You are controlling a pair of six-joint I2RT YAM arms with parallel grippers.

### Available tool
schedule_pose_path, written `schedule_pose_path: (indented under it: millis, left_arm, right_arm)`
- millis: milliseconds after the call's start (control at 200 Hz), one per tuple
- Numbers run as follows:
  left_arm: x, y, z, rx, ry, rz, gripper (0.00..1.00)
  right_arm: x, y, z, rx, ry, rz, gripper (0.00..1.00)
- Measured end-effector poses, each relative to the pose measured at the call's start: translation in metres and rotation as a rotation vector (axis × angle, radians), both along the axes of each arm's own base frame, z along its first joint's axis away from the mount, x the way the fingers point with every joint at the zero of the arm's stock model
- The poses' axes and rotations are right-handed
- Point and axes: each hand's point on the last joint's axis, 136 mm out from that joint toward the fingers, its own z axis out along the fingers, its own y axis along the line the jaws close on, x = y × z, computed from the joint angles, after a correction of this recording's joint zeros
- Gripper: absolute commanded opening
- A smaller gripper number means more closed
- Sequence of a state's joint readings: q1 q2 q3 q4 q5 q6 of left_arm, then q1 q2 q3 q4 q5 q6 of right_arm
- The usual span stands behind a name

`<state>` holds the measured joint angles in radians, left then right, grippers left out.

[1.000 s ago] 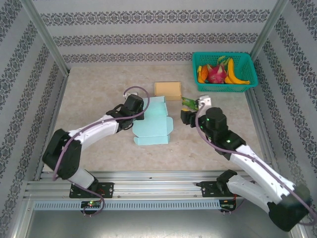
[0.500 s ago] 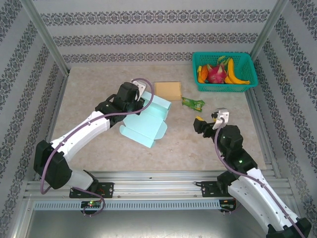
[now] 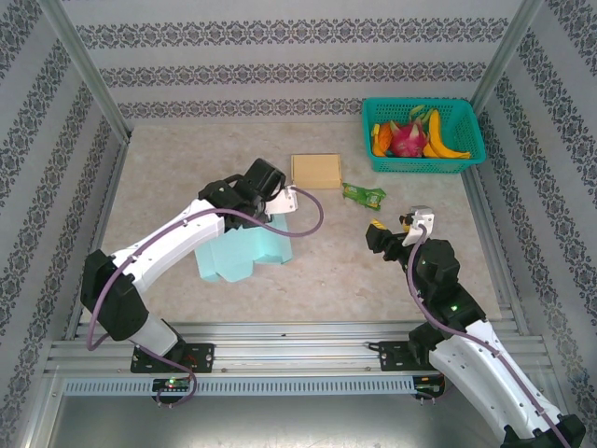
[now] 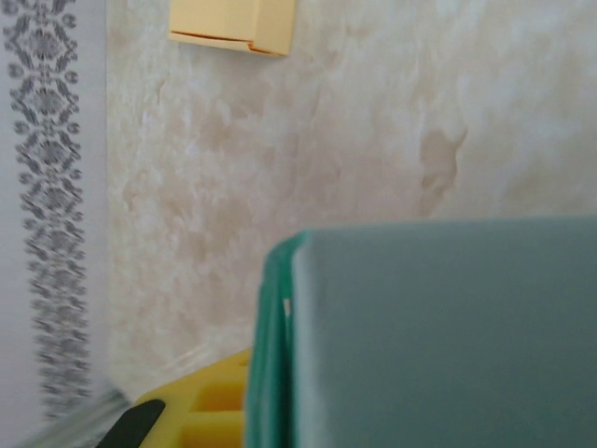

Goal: Fold the paper box

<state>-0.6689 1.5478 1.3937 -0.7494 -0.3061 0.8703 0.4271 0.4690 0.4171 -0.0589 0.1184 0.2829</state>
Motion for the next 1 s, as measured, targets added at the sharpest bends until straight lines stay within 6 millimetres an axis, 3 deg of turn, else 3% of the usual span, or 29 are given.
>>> schedule_pose_path:
  millis: [145,360,455,610,834,849,869,894,904,919,929,999]
  left_arm:
    - [0.001,-0.010,-0.019,0.211,0.004,-0.167,0.00]
    - [0.015,-0.028,-0.103,0.520,0.131,-0.333,0.00]
    - [0.025,-0.040,-0.127,0.587,0.159,-0.363,0.03]
    - [0.038,-0.059,-0.136,0.620,0.147,-0.388,0.15]
    - [0.043,-0.065,-0.140,0.627,0.142,-0.390,0.26]
    - [0.043,-0.065,-0.140,0.627,0.142,-0.390,0.28]
    - [0.043,-0.065,-0.140,0.628,0.142,-0.391,0.41]
    - [0.042,-0.065,-0.140,0.631,0.144,-0.394,0.44]
    - [0.042,-0.065,-0.140,0.630,0.143,-0.392,0.52]
    - [0.042,-0.065,-0.140,0.630,0.143,-0.393,0.84]
    - [0.042,-0.065,-0.140,0.631,0.143,-0.393,0.96]
    - [0.043,-0.065,-0.139,0.633,0.142,-0.391,1.00]
  right_arm:
    - [0.000,0.000,0.000,0.002,-0.002,0.000,0.79]
    - [0.000,-0.001,0.001,0.001,-0.004,-0.006,0.79]
    - [-0.001,-0.003,0.003,0.003,-0.013,-0.012,0.79]
    - [-0.001,-0.004,0.003,0.002,-0.013,-0.019,0.79]
    - [0.000,-0.004,0.001,-0.002,-0.006,-0.022,0.79]
    - [0.000,-0.004,0.001,-0.003,-0.005,-0.022,0.79]
    - [0.001,-0.004,0.000,-0.003,-0.004,-0.022,0.79]
    - [0.001,-0.004,0.000,-0.005,-0.002,-0.022,0.79]
    - [0.001,-0.004,-0.001,-0.005,-0.001,-0.022,0.79]
    - [0.001,-0.004,-0.001,-0.006,0.000,-0.022,0.79]
    - [0.001,-0.004,-0.001,-0.006,0.001,-0.022,0.79]
    - [0.002,-0.004,-0.002,-0.008,0.005,-0.022,0.79]
